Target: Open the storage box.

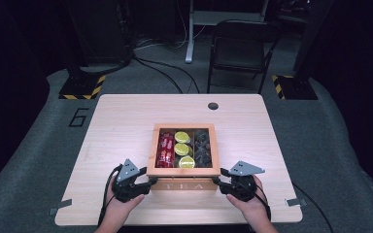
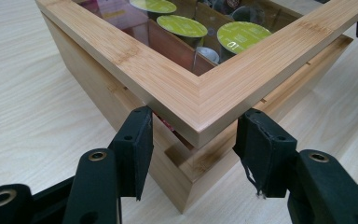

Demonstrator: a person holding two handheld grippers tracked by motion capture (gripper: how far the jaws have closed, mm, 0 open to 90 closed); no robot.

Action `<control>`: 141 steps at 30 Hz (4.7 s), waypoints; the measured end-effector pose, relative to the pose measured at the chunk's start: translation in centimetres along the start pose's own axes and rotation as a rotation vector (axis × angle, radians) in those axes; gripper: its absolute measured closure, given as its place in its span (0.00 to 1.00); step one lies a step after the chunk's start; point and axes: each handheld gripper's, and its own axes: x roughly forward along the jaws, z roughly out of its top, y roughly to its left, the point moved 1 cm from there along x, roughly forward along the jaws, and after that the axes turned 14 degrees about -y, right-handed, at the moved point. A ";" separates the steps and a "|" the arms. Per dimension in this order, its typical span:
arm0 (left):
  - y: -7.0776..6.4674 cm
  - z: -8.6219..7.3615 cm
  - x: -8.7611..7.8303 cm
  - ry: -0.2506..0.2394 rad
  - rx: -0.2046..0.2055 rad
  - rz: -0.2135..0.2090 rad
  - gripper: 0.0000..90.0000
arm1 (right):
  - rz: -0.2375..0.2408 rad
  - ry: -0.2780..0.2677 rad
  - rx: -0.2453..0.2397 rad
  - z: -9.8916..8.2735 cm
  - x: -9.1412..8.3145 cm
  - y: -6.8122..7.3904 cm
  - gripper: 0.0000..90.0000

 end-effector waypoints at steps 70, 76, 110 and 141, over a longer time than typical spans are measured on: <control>2.3 10.8 -0.3 -0.130 0.005 0.064 0.52 | -0.129 -0.074 -0.082 10.3 2.2 -3.1 0.59; 2.3 11.0 -0.2 -0.129 0.011 0.069 0.52 | -0.141 -0.069 -0.091 10.3 2.7 -3.2 0.61; 4.4 10.0 2.8 -0.130 0.026 0.131 0.64 | -0.177 -0.091 -0.108 10.7 3.6 -3.7 0.65; 6.7 12.7 4.1 -0.154 -0.034 0.125 0.68 | -0.168 -0.117 -0.076 13.6 5.0 -5.6 0.65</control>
